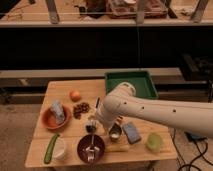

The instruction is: Place towel in table surface

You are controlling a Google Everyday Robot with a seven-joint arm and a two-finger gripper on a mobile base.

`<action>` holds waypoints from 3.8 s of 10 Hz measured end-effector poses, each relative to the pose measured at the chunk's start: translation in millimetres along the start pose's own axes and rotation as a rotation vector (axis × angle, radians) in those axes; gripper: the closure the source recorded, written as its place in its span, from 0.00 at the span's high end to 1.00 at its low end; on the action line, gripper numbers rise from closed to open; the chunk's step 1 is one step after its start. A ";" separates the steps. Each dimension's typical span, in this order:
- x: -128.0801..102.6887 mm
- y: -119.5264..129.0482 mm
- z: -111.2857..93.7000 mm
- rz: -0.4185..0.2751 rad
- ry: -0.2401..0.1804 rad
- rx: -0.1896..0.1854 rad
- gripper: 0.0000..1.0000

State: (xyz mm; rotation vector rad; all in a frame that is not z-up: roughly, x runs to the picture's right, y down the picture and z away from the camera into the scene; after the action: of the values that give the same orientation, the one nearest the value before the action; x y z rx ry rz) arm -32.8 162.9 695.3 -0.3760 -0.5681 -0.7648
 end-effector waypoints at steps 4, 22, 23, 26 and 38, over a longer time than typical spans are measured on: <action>0.3 0.4 0.0 0.001 0.000 0.000 0.62; 10.5 -24.0 7.8 -0.040 -0.007 -0.007 0.62; 19.5 -40.4 9.8 -0.059 -0.008 -0.008 0.62; 43.3 -122.1 20.8 -0.153 -0.018 -0.004 0.62; -6.0 -244.1 77.1 -0.477 -0.033 -0.074 0.62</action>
State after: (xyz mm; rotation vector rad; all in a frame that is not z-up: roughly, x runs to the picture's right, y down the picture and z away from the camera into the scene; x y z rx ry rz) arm -242.3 42.7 780.4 -0.3243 -0.6717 -1.2425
